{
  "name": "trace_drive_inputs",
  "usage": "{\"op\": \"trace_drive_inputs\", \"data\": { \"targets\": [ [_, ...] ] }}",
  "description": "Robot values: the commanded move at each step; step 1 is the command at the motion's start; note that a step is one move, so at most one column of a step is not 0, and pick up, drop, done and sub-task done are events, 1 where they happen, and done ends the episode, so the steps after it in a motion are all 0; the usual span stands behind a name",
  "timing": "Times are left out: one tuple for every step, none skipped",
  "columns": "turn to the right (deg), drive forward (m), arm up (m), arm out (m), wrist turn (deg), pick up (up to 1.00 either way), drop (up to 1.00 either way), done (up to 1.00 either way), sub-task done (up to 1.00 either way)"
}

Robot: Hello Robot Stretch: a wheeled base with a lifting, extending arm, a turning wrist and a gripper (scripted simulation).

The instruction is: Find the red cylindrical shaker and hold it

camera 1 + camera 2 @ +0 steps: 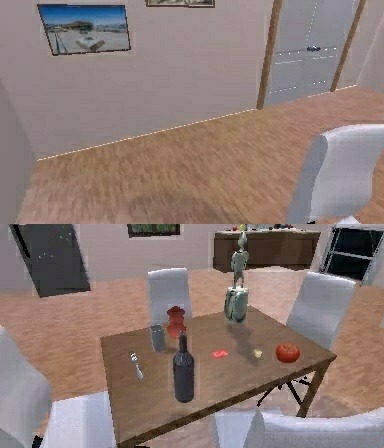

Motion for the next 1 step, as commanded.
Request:
{"op": "trace_drive_inputs", "data": {
  "targets": [
    [45.0,0.0,0.0,0.0,0.0,0.0,0.0,0.0,0.0]
  ]
}}
